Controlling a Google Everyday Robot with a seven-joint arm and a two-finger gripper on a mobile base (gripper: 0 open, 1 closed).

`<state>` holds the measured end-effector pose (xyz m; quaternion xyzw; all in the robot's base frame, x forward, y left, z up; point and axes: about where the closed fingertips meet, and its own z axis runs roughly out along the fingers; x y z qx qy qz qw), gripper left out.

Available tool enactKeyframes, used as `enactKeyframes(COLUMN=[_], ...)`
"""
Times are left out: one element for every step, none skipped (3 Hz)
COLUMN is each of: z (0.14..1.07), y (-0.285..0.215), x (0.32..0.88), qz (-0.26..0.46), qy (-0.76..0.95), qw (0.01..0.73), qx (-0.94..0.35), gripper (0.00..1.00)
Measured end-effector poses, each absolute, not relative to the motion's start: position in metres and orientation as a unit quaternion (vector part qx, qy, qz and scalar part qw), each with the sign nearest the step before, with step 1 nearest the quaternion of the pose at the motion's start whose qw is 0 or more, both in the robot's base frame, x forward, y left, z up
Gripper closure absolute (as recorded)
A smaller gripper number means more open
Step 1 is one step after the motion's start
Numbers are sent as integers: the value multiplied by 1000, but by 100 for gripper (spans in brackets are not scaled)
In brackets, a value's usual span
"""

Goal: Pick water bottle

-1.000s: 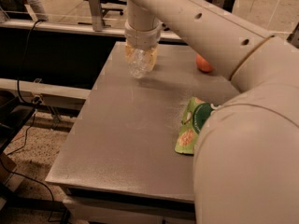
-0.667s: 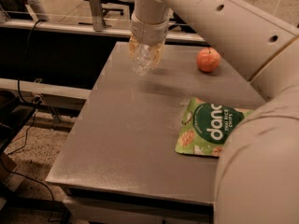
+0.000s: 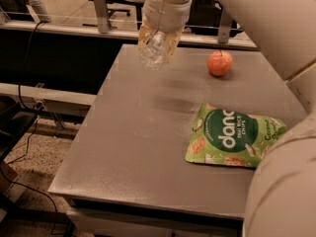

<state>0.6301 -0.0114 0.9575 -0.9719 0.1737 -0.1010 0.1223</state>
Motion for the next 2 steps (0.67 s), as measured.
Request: enactKeyframes(z=[981, 981], y=[-12, -12], x=[618, 618], qz=[-89, -89], qy=[168, 168], qw=[142, 142], qx=[-972, -971], gripper=[100, 100])
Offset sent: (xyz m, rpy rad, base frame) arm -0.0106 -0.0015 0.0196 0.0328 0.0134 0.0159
